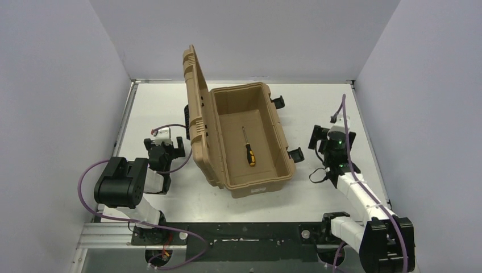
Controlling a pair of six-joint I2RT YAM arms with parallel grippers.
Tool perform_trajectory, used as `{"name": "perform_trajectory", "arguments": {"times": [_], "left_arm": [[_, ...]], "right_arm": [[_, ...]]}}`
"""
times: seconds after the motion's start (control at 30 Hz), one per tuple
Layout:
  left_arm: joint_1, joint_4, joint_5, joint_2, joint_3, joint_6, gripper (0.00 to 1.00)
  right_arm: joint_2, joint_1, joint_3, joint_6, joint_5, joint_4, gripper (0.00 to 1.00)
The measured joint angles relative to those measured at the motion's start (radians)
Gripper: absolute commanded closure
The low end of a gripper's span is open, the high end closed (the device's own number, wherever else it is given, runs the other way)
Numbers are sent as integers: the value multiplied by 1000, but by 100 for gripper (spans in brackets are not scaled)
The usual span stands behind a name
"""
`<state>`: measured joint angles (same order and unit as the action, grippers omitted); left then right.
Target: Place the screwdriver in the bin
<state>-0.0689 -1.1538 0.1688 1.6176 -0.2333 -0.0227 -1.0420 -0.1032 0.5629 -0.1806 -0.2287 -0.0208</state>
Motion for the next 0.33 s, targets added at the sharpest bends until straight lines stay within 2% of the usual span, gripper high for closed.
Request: {"name": "perform_trajectory", "arguments": {"times": [0.17, 0.33], "left_arm": [[0, 8, 0, 0, 0, 0, 3], [0, 12, 0, 0, -1, 0, 3]], "right_arm": [[37, 27, -216, 20, 17, -158, 0], [52, 44, -332, 20, 29, -282, 0]]}}
